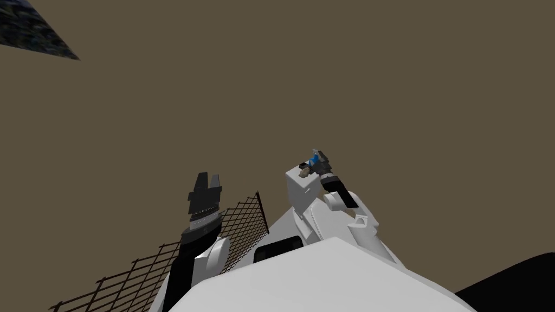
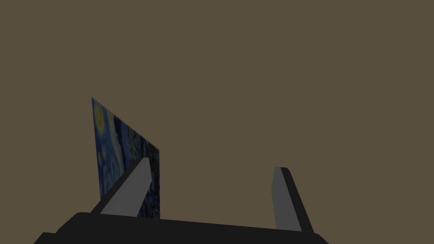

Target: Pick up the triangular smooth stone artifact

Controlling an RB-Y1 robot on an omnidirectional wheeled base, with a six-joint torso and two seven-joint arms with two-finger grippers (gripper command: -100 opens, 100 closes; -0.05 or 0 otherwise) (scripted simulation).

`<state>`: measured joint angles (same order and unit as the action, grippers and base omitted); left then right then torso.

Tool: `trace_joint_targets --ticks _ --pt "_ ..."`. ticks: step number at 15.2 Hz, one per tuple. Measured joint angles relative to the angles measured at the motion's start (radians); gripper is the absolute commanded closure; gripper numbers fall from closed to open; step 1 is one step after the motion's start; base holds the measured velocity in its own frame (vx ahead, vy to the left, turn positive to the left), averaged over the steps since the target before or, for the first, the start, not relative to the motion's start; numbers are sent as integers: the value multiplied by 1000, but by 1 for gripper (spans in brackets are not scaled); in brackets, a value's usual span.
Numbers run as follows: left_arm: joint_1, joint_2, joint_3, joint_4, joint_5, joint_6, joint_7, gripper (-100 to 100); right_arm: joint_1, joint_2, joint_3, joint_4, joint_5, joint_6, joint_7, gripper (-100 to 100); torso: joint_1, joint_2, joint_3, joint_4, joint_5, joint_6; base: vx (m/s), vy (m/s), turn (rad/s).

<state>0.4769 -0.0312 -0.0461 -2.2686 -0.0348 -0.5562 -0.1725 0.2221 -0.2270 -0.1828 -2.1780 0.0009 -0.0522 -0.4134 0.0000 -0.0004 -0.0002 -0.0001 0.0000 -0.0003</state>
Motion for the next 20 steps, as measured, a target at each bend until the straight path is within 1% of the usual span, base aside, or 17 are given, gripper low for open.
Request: trace_joint_targets --ticks 2,4,6,8,9,11,12,14,16,18,20 --pt "0 0 0 0 0 0 0 0 -16 -8 -15 8 10 42 -32 -100 0 0 0 0 0 0 -2 3 63" --pt "0 0 0 0 0 0 0 0 -40 -19 -39 35 22 74 -70 -100 0 0 0 0 0 0 -2 2 53" --pt "0 0 0 0 0 0 0 0 -55 -23 -47 42 28 110 -93 -100 0 0 0 0 0 0 -1 2 36" --pt "0 0 0 0 0 0 0 0 -83 -35 -69 58 40 150 -128 -100 0 0 0 0 0 0 -1 2 69" --pt "0 0 0 0 0 0 0 0 -89 -37 -75 61 43 170 -142 -100 0 0 0 0 0 0 -1 4 88" --pt "0 0 0 0 0 0 0 0 -119 -48 -100 80 56 216 -181 -100 0 0 0 0 0 0 0 2 60" --pt "0 0 0 0 0 0 0 0 -130 -46 -103 87 63 237 -196 -100 0 0 0 0 0 0 -1 4 94" --pt "0 0 0 0 0 0 0 0 -165 -59 -130 117 77 279 -233 -100 0 0 0 0 0 0 1 2 70" --pt "0 0 0 0 0 0 0 0 -169 -57 -138 120 84 314 -260 -100 0 0 0 0 0 1 1 2 31" --pt "0 0 0 0 0 0 0 0 -197 -70 -163 141 95 350 -298 -100 0 0 0 0 0 0 0 2 75" --pt "0 0 0 0 0 0 0 0 -211 -73 -171 147 100 391 -324 -100 0 0 0 0 0 0 0 2 40"
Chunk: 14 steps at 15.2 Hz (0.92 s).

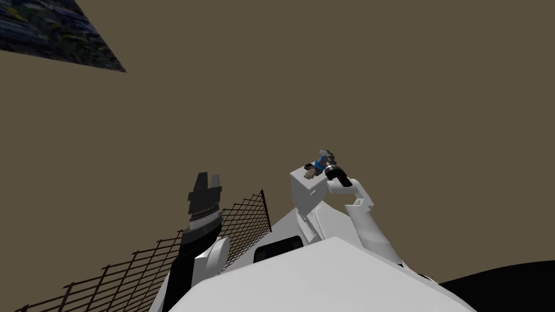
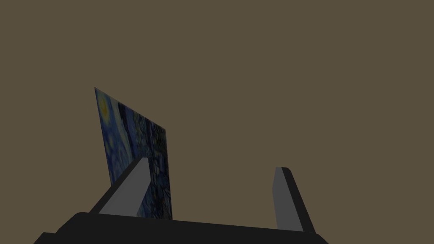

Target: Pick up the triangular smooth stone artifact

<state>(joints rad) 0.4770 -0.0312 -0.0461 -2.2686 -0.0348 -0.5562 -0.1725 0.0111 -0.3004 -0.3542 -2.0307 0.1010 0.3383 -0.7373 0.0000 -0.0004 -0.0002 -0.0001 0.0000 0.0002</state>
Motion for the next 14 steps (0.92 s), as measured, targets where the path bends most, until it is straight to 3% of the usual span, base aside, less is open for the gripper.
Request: trace_joint_targets --ticks 14 --pt "0 0 0 0 0 0 0 0 -151 -35 -124 110 73 263 -222 -100 0 0 0 0 0 0 0 2 60"
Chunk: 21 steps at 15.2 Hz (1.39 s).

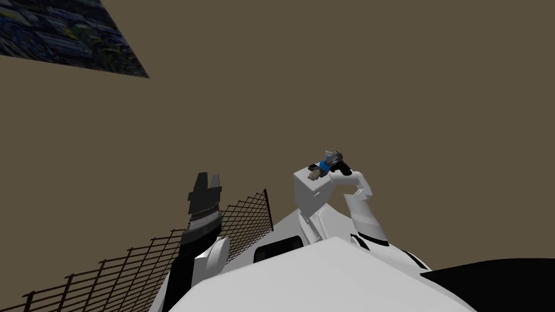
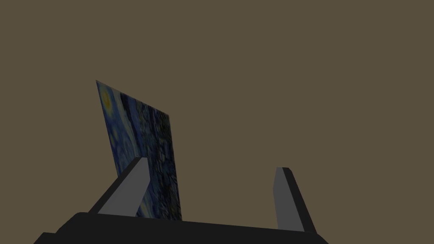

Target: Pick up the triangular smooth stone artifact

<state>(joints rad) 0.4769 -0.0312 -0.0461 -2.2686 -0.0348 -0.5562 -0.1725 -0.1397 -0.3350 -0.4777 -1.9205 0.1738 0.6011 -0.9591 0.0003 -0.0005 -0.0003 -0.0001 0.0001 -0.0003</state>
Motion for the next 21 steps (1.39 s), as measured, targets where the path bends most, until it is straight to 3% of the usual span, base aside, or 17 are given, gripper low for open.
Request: trace_joint_targets --ticks 6,8,10,21 --pt "0 0 0 0 0 0 0 0 -52 -11 -42 27 23 128 -86 -100 0 0 0 0 0 0 0 2 50" --pt "0 0 0 0 0 0 0 0 -88 -23 -67 55 34 172 -122 -100 0 0 0 0 0 0 2 2 77" --pt "0 0 0 0 0 0 0 0 -91 -14 -74 53 46 211 -148 -100 0 0 0 0 0 1 0 3 50" --pt "0 0 0 0 0 0 0 0 -218 -36 -171 150 103 435 -329 -100 0 0 0 0 0 1 1 2 60"
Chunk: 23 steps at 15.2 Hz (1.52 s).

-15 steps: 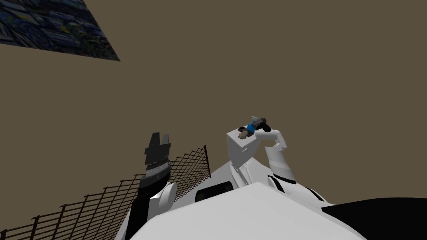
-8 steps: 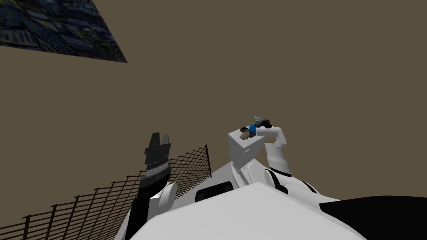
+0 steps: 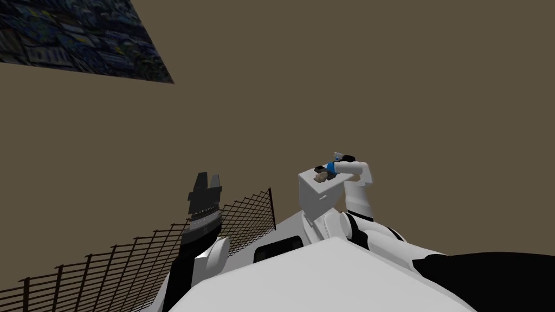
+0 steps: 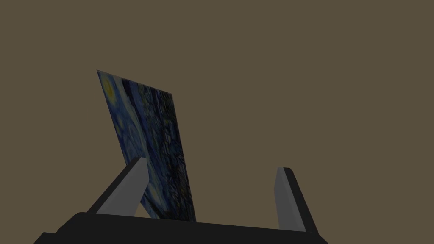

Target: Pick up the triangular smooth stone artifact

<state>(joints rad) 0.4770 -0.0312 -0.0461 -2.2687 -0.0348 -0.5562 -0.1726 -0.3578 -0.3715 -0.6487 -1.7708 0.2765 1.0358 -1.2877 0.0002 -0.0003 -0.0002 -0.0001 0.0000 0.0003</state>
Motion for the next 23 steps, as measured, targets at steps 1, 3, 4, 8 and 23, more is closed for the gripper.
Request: trace_joint_targets --ticks 1,3,4,8,23 --pt "0 0 0 0 0 0 0 0 -13 0 -12 9 7 19 -16 -100 0 0 0 0 0 -1 1 3 97" --pt "0 0 0 0 0 0 0 0 -33 -2 -29 19 17 62 -52 -100 0 0 0 0 0 0 1 0 17" --pt "0 0 0 0 0 0 0 0 -36 -2 -31 24 19 78 -61 -100 0 0 0 0 0 0 1 4 90" --pt "0 0 0 0 0 0 0 0 -75 -9 -63 54 35 151 -118 -100 0 0 0 0 0 0 2 1 50" --pt "0 0 0 0 0 0 0 0 -226 -22 -180 161 108 436 -338 -100 0 0 0 0 0 0 2 1 56"
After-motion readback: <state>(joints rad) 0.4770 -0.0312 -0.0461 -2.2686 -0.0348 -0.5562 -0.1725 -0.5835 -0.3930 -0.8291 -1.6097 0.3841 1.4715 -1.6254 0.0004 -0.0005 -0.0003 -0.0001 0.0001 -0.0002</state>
